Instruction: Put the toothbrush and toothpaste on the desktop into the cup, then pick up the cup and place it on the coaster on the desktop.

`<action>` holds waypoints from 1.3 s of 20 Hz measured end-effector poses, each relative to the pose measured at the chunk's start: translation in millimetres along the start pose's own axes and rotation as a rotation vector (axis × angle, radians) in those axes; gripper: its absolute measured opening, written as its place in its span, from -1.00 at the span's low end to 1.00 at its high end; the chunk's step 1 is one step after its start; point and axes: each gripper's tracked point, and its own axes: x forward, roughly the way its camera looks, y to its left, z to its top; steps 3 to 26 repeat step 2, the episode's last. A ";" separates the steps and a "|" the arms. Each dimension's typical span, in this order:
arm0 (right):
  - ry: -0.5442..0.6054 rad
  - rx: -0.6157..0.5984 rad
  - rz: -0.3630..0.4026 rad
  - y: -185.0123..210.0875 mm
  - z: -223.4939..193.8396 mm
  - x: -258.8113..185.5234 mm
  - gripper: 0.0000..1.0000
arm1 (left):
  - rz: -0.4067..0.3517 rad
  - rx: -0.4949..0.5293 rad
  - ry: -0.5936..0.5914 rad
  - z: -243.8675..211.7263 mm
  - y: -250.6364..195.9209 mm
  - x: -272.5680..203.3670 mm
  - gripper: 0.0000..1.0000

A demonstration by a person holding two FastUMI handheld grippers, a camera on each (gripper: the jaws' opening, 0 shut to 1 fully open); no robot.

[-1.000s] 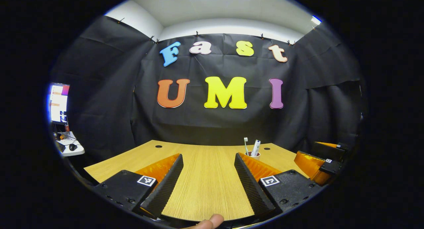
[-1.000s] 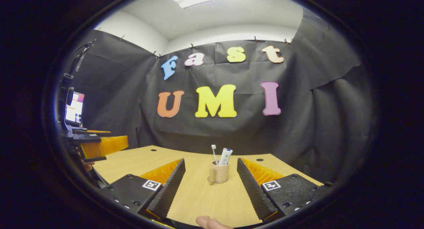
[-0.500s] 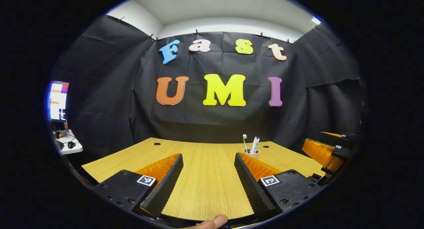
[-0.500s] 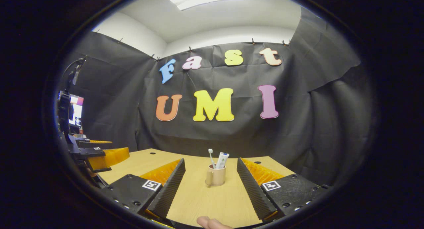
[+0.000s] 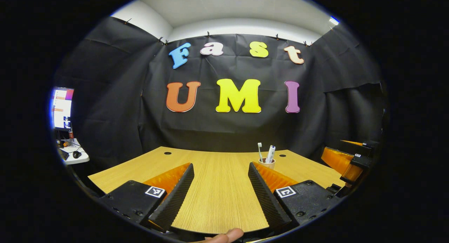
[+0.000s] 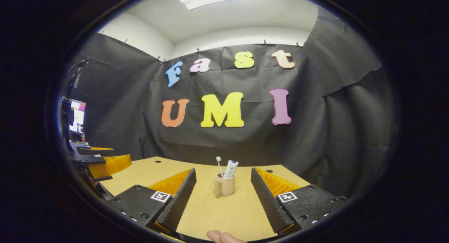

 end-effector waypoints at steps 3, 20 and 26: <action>0.010 0.008 0.001 -0.8 -2.5 1.8 0.89 | -0.008 -0.001 0.004 -2.1 -3.4 -0.9 0.96; 0.010 0.008 0.001 -0.8 -2.5 1.8 0.89 | -0.008 -0.001 0.004 -2.1 -3.4 -0.9 0.96; 0.010 0.008 0.001 -0.8 -2.5 1.8 0.89 | -0.008 -0.001 0.004 -2.1 -3.4 -0.9 0.96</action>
